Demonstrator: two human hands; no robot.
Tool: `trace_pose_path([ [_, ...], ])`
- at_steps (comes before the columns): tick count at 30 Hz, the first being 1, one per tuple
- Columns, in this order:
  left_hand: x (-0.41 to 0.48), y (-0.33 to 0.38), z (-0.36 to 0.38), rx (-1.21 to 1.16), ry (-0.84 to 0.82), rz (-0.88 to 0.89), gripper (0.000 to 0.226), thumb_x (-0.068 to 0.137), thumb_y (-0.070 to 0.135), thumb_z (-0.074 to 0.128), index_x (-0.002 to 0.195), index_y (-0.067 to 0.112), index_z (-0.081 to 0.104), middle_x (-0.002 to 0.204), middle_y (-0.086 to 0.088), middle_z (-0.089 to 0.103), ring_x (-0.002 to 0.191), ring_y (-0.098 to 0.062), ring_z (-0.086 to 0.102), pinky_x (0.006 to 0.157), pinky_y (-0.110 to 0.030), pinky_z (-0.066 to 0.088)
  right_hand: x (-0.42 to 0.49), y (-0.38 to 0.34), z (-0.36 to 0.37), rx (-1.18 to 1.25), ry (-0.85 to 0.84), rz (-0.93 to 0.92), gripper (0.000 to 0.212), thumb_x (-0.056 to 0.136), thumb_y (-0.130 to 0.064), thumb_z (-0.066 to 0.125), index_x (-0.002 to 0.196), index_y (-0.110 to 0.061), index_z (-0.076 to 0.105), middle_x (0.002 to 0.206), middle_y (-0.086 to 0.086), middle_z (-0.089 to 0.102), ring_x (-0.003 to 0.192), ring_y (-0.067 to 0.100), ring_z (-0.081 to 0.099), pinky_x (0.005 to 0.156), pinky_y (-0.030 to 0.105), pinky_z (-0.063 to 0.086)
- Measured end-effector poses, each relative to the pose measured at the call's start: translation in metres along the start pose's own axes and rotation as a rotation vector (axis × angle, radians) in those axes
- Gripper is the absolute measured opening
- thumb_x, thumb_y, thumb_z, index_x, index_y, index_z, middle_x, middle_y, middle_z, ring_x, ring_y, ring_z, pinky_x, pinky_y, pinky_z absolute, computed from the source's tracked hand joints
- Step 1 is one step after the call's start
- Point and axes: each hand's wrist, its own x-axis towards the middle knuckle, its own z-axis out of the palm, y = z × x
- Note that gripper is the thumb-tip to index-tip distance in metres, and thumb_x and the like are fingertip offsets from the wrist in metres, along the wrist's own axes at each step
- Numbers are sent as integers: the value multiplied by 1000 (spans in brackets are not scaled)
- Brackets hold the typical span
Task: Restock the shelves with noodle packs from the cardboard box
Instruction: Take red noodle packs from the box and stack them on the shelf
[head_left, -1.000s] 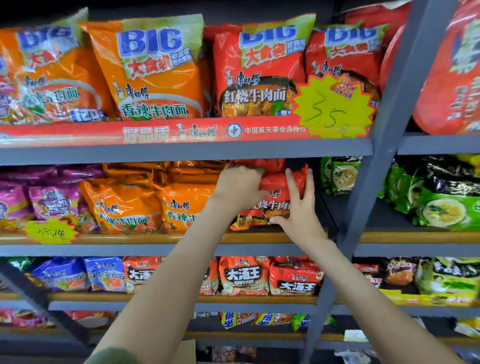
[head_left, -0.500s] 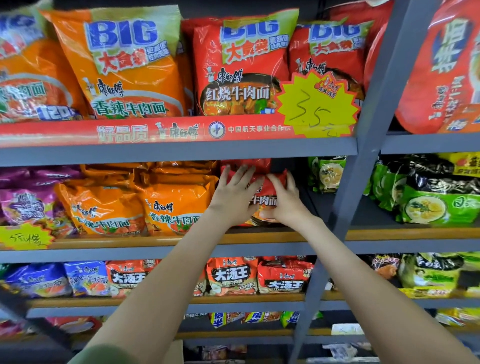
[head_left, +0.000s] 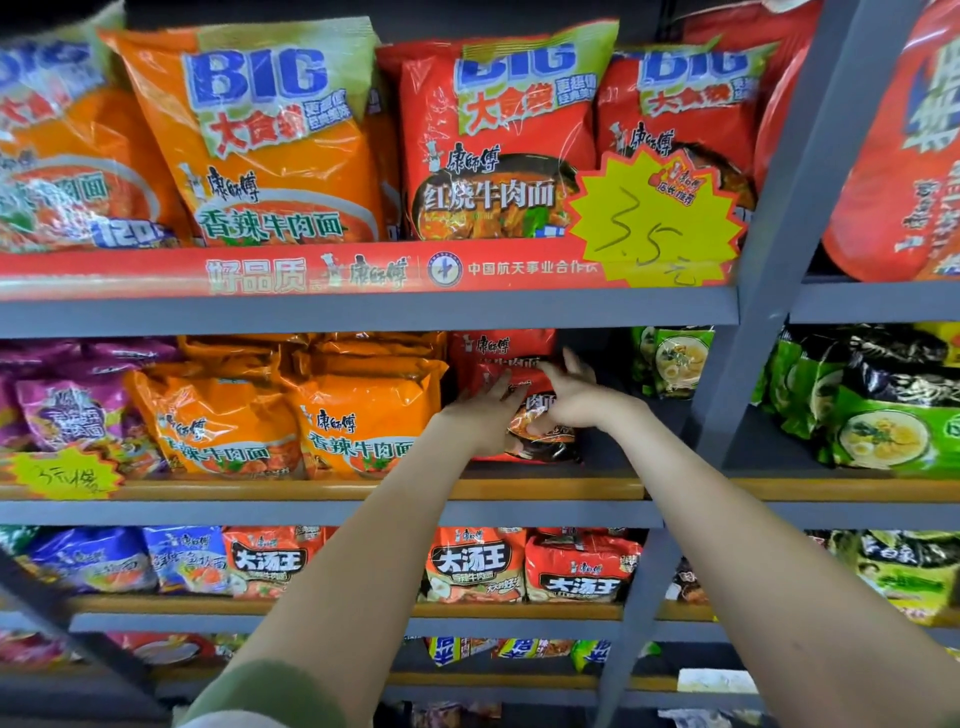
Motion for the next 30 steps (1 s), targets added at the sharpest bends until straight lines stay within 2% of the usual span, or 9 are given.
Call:
trace_pose_path([
  [3, 4, -1, -2, -46, -101, 19, 76, 93, 42, 55, 153, 22, 13, 158, -6, 19, 141, -27, 27, 113, -38, 30, 6, 3, 2, -76, -132, -64, 80, 88, -28, 66, 152, -29, 17, 159, -4, -14, 147, 23, -5, 119, 44, 8],
  [5, 7, -3, -2, -49, -117, 13, 76, 90, 44, 59, 152, 20, 21, 154, -5, 32, 136, -26, 37, 108, -35, 37, 7, 3, 4, -99, -225, -89, 81, 89, -32, 65, 152, -31, 15, 160, -5, -7, 147, 21, 1, 119, 41, 9],
  [7, 8, -4, -2, -46, -107, 11, 79, 89, 44, 60, 152, 21, 19, 156, -4, 26, 138, -25, 34, 109, -36, 36, 6, 3, 7, -77, -265, -71, 95, 81, -41, 71, 151, -37, 8, 159, -5, -13, 147, 22, -6, 118, 46, 5],
  [10, 5, -4, 1, -68, -120, 1, 81, 92, 45, 57, 154, 25, 8, 161, -3, 3, 146, -26, 12, 115, -40, 22, 5, 6, 8, -55, -242, -54, 106, 75, -48, 74, 150, -42, -1, 157, -5, -20, 145, 23, -13, 117, 52, 2],
  [15, 4, -5, 10, -131, -64, 28, 78, 94, 37, 56, 154, 20, 10, 160, -5, 8, 146, -27, 9, 118, -41, 18, 4, 9, 8, -111, -308, -106, 109, 74, -38, 78, 149, -45, -1, 158, -6, -18, 146, 24, -7, 118, 47, 8],
  [21, -2, -5, 21, -277, 148, 75, 69, 90, 20, 63, 149, 16, 28, 157, -4, 23, 143, -23, 23, 117, -38, 22, -2, 20, 22, -48, -81, -281, 98, 73, -31, 80, 150, -31, 20, 155, -8, 13, 142, 21, 9, 116, 42, 18],
  [25, -7, -7, 25, -285, 134, 47, 70, 92, 25, 61, 150, 17, 24, 157, -5, 20, 144, -26, 18, 117, -41, 22, -7, 25, 30, -16, -8, -370, 87, 75, -28, 79, 147, -21, 31, 149, -5, 27, 138, 16, 19, 112, 29, 22],
  [28, -10, -7, 24, -242, 50, -55, 76, 96, 36, 53, 153, 16, 8, 160, -7, 1, 147, -30, 3, 119, -44, 15, -8, 26, 31, -15, -83, -329, 92, 78, -32, 77, 150, -27, 21, 157, -5, 11, 143, 20, 7, 115, 38, 17],
  [30, -10, -5, 23, -237, -28, -98, 69, 101, 39, 40, 154, 18, 1, 160, -7, -12, 147, -29, -9, 119, -50, 9, -7, 23, 31, -43, -128, -283, 95, 80, -34, 74, 152, -32, 13, 160, -7, -2, 145, 23, -4, 116, 44, 12],
])
